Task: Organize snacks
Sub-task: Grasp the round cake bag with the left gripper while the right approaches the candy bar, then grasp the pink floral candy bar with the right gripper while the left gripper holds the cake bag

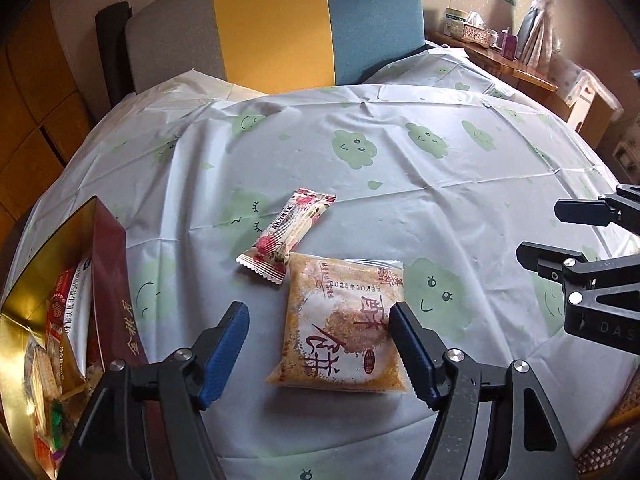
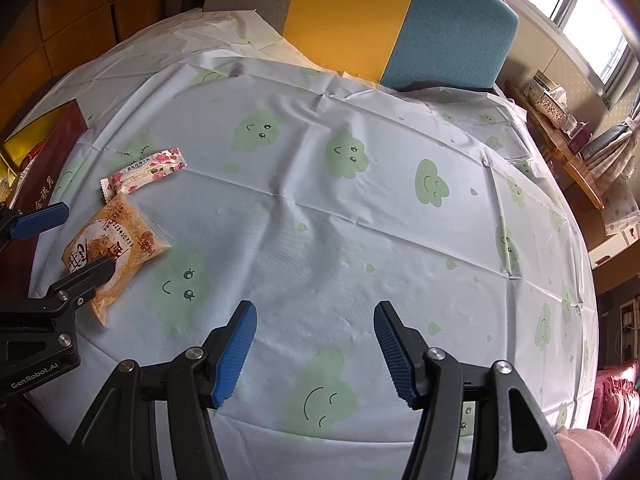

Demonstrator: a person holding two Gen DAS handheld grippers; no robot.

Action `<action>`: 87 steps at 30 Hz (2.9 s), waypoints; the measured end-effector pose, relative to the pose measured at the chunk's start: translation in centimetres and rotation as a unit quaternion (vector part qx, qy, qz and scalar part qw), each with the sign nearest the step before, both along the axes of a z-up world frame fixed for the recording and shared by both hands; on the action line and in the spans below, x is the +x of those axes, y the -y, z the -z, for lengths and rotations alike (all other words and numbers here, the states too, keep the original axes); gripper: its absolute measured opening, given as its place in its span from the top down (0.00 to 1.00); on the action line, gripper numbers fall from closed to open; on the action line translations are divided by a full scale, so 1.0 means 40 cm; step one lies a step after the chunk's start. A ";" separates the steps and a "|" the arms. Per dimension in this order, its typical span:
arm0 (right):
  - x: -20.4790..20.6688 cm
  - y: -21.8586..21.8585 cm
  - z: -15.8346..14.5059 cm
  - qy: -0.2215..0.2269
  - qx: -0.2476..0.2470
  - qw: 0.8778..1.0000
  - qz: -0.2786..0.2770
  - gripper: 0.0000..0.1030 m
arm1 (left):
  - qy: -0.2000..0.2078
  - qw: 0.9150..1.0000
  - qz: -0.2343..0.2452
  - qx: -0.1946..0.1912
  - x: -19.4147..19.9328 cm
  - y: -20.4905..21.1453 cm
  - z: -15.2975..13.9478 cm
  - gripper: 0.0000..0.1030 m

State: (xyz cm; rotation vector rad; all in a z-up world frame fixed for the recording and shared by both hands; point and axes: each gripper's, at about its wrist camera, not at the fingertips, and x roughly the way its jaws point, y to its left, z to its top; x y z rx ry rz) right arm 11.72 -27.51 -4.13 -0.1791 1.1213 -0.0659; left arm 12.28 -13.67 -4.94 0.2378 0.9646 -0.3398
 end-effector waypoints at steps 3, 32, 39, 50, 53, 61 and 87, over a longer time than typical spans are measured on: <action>0.000 0.000 -0.001 0.000 0.000 1.000 0.001 0.40 | -0.001 1.000 0.005 0.000 0.002 0.012 0.004 0.29; 0.007 -0.002 0.024 -0.016 -0.016 1.000 -0.002 0.40 | 0.041 0.999 -0.009 -0.005 -0.132 -0.004 0.063 0.41; 0.013 0.011 0.032 -0.022 0.001 1.000 0.005 0.40 | 0.051 0.998 -0.020 -0.021 -0.165 -0.031 0.060 0.42; 0.049 -0.028 0.020 -0.018 0.122 0.992 -0.019 0.40 | 0.084 0.996 0.010 -0.026 -0.223 -0.058 0.071 0.41; 0.094 -0.082 0.012 -0.027 0.150 0.987 -0.041 0.40 | 0.091 0.995 0.010 -0.034 -0.228 -0.063 0.076 0.41; 0.249 -0.247 0.026 -0.035 0.158 0.984 -0.079 0.40 | 0.104 0.994 0.000 -0.043 -0.236 -0.068 0.082 0.40; 0.016 0.024 0.098 -0.083 0.130 0.984 -0.085 0.75 | 0.069 0.997 -0.012 -0.030 -0.203 -0.055 0.072 0.40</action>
